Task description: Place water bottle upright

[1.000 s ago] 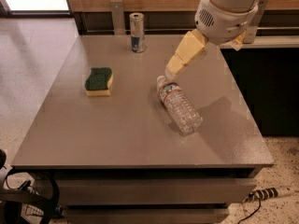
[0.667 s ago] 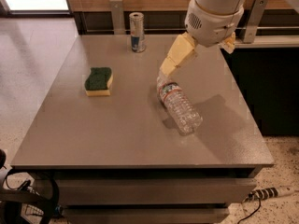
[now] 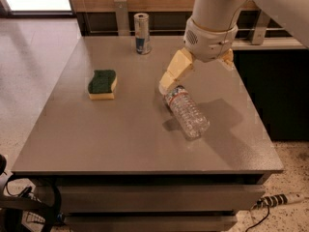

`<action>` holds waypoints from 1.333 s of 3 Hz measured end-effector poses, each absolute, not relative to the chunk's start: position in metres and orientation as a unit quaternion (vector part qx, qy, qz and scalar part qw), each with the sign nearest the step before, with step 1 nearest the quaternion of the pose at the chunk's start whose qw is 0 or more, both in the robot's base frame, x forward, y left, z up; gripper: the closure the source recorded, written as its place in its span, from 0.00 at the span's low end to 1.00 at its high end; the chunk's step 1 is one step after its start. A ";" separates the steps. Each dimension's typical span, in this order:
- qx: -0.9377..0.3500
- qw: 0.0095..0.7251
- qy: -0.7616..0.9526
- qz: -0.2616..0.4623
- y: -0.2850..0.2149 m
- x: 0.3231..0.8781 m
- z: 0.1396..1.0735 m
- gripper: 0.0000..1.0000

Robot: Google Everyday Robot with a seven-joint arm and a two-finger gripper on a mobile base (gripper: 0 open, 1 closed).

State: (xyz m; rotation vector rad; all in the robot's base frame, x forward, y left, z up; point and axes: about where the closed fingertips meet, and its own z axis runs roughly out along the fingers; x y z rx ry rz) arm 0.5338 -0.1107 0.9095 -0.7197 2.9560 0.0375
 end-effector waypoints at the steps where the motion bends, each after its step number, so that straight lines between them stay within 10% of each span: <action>1: -0.228 0.032 0.973 0.029 -0.101 0.527 0.881 0.00; 4: -0.228 0.022 0.973 0.010 -0.060 0.530 0.834 0.00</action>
Offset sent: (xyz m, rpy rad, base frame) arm -0.0159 0.0306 -0.0588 0.0226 0.0720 -0.0139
